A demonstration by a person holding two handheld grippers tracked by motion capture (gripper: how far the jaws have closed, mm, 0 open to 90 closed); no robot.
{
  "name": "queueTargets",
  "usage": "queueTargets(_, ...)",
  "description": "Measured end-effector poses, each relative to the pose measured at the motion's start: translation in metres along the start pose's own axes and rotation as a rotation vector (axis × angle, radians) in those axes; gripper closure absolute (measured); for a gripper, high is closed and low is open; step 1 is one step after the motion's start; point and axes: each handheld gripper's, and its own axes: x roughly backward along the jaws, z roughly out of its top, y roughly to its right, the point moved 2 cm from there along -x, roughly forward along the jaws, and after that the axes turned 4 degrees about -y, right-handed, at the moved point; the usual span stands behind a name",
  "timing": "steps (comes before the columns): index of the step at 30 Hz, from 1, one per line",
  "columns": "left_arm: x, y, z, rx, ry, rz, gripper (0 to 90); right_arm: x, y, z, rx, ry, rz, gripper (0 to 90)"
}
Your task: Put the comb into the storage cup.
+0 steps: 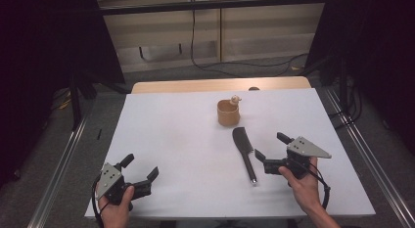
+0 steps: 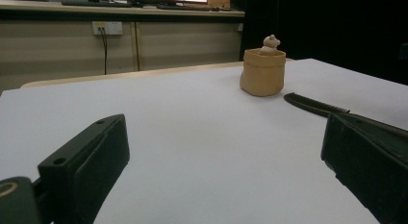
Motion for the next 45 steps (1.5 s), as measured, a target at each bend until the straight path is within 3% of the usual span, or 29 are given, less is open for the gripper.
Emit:
queueTargets(17, 0.0, 0.0, 0.0, -0.001, -0.001, -0.005, 2.9, -0.018, -0.009, 0.01, -0.032, -0.11, 0.061, 4.4)
queueTargets(18, -0.001, 0.001, 0.0, 0.009, 0.001, -0.007, 2.9, -0.02, -0.008, 0.008, -0.053, -0.183, 0.079, 5.4)
queueTargets(20, -0.001, 0.001, 0.0, 0.006, -0.001, -0.008, 2.9, -0.021, -0.008, 0.009, -0.037, -0.234, 0.077, 5.0)
queueTargets(31, 0.0, 0.0, 0.0, 0.001, -0.002, -0.006, 2.9, -0.029, -0.011, 0.012, -0.005, -0.373, 0.091, 3.5)
queueTargets(34, -0.001, 0.0, 0.0, 0.004, -0.001, -0.007, 2.9, -0.034, -0.009, 0.009, -0.032, -0.443, 0.106, 5.9)
queueTargets(45, -0.002, 0.0, -0.001, 0.0, -0.011, -0.012, 2.9, -0.044, -0.006, 0.008, -0.048, -0.536, 0.102, 5.5)
